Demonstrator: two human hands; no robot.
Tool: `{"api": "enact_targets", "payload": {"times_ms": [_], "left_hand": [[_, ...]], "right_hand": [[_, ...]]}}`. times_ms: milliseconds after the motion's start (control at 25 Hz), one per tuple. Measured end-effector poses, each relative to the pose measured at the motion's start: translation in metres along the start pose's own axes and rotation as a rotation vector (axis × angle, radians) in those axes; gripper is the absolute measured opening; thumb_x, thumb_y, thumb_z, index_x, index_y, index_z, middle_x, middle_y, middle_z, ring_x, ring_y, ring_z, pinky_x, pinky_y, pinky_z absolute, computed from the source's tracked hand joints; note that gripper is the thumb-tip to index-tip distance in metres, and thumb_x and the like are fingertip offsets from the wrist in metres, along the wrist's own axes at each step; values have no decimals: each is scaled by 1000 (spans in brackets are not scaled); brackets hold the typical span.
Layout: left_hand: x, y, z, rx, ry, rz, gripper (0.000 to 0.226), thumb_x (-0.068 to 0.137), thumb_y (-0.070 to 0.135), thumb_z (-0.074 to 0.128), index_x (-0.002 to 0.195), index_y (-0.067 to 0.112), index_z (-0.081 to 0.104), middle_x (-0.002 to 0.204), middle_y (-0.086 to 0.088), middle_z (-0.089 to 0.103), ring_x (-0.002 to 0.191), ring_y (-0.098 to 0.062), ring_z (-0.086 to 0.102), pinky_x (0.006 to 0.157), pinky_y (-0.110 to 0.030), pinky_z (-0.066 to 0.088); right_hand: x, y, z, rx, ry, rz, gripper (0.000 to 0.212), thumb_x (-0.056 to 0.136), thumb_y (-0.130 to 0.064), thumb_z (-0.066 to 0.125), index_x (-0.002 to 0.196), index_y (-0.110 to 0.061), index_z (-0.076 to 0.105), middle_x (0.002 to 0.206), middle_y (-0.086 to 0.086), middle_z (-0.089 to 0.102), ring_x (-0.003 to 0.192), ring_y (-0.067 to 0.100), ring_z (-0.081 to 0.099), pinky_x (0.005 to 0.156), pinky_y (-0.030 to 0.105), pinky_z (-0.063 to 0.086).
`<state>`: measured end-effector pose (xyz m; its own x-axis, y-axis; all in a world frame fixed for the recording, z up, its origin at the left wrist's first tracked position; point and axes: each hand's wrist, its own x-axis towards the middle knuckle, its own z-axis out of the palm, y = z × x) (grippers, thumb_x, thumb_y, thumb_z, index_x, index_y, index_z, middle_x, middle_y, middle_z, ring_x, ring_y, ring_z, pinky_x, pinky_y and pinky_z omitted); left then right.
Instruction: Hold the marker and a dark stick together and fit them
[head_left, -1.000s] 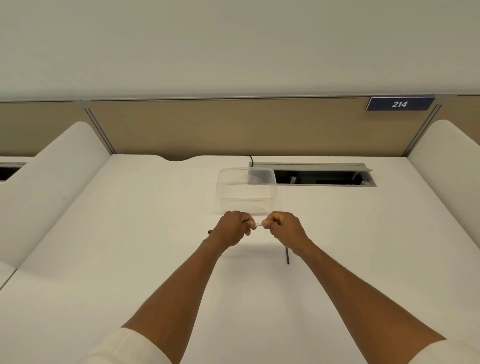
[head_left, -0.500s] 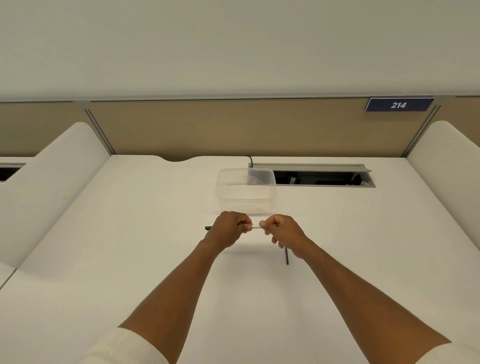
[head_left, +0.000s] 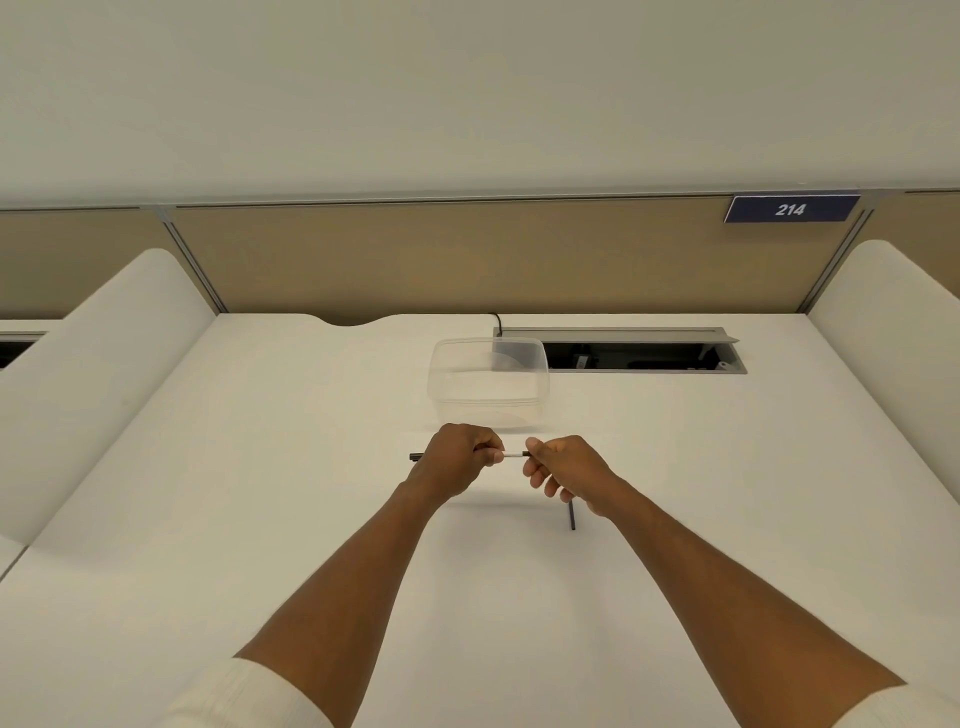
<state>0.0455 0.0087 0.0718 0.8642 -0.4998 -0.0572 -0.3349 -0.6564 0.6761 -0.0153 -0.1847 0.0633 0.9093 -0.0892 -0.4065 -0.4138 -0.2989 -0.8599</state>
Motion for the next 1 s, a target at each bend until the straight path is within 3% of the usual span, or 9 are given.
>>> {"api": "enact_targets", "payload": {"times_ms": [80, 240, 440, 640, 840, 920, 1000], "left_hand": [[0, 0, 0, 8, -7, 5, 10, 86, 19, 65, 79, 22, 72, 73, 7, 68, 69, -11, 56, 66, -30, 45], [-1, 0, 1, 8, 6, 0, 10, 86, 20, 65, 80, 22, 72, 73, 5, 68, 68, -11, 56, 65, -29, 45], [-3, 0, 1, 0, 9, -7, 9, 86, 20, 66, 80, 23, 72, 75, 6, 69, 68, -9, 56, 63, -24, 43], [-4, -1, 1, 4, 5, -16, 9, 85, 21, 66, 79, 24, 71, 75, 4, 70, 71, -13, 58, 65, -29, 44], [-5, 1, 2, 1, 9, -15, 9, 85, 20, 66, 79, 24, 72, 76, 5, 70, 73, -14, 60, 68, -32, 48], [-6, 1, 3, -4, 3, -15, 9, 85, 20, 66, 80, 23, 72, 76, 5, 70, 74, -14, 60, 68, -31, 47], [-7, 1, 4, -12, 2, -21, 8, 85, 20, 66, 80, 23, 72, 76, 5, 69, 72, -12, 58, 67, -29, 45]], "right_hand": [[0, 0, 0, -14, -13, 14, 39, 91, -42, 55, 69, -16, 73, 65, 0, 71, 51, 13, 57, 47, 23, 39], [0, 3, 0, 32, 23, -54, 11, 85, -26, 66, 81, -18, 72, 71, -5, 72, 58, 12, 60, 47, 23, 42], [-1, 2, -1, 32, 43, -11, 37, 90, -46, 59, 73, -17, 74, 66, -3, 71, 55, 11, 57, 48, 23, 39], [0, 4, 0, 75, 29, -48, 8, 85, -23, 68, 81, -17, 72, 72, -3, 69, 63, 13, 60, 52, 25, 43], [-3, 4, 1, 42, 26, -14, 34, 90, -44, 60, 76, -16, 73, 68, -4, 70, 57, 12, 58, 50, 23, 41], [-4, 7, 2, 38, 20, -25, 30, 90, -39, 61, 73, -17, 72, 66, -4, 69, 58, 12, 58, 51, 25, 41], [-4, 10, 3, 73, 34, -58, 13, 85, -28, 67, 78, -18, 71, 71, -4, 69, 62, 12, 60, 53, 27, 43]]}}
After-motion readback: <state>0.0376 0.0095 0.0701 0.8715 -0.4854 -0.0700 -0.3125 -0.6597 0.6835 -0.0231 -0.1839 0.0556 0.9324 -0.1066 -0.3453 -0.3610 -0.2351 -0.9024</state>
